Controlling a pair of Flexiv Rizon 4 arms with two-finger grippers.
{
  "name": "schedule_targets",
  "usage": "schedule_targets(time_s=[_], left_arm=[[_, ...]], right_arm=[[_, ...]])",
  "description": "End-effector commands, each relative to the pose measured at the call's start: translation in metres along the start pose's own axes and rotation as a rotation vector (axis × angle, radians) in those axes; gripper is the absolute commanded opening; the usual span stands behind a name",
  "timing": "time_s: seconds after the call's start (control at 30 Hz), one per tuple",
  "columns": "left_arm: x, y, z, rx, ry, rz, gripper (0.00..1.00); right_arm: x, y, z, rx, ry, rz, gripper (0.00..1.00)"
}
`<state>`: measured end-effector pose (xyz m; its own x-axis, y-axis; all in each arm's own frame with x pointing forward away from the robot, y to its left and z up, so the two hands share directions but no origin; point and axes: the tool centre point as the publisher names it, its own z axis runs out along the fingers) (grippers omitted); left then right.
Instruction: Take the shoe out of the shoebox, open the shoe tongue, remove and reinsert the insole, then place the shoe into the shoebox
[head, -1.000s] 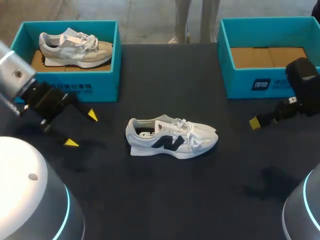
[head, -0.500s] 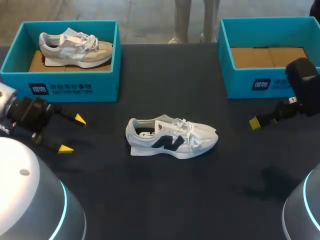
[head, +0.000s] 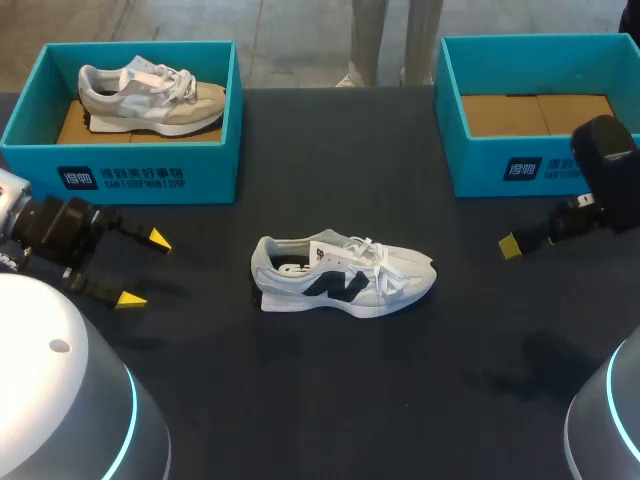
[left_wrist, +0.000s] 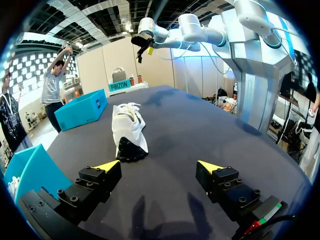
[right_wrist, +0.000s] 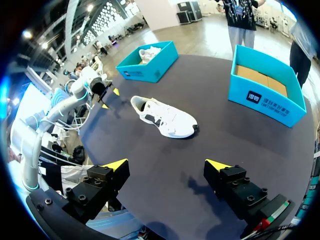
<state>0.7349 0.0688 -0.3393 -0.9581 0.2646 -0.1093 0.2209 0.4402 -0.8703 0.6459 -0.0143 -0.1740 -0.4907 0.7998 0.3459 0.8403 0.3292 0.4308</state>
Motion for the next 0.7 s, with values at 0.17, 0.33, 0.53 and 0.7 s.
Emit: schedule_targets(time_s=[0.17, 0.33, 0.53, 0.7], left_arm=[[0.001, 0.0, 0.0, -0.002, -0.001, 0.001, 1.0], [-0.004, 0.003, 0.001, 0.003, -0.058, -0.056, 1.0], [-0.009, 0.004, 0.004, 0.011, -0.129, -0.109, 1.0], [-0.02, 0.016, 0.012, 0.022, -0.151, -0.16, 1.0]], right_arm=[[0.0, -0.002, 0.0, -0.003, -0.001, 0.001, 1.0], [0.0, -0.002, 0.0, -0.003, -0.001, 0.001, 1.0], [0.0, -0.002, 0.0, -0.003, -0.001, 0.001, 1.0], [0.0, -0.002, 0.0, -0.003, -0.001, 0.001, 1.0]])
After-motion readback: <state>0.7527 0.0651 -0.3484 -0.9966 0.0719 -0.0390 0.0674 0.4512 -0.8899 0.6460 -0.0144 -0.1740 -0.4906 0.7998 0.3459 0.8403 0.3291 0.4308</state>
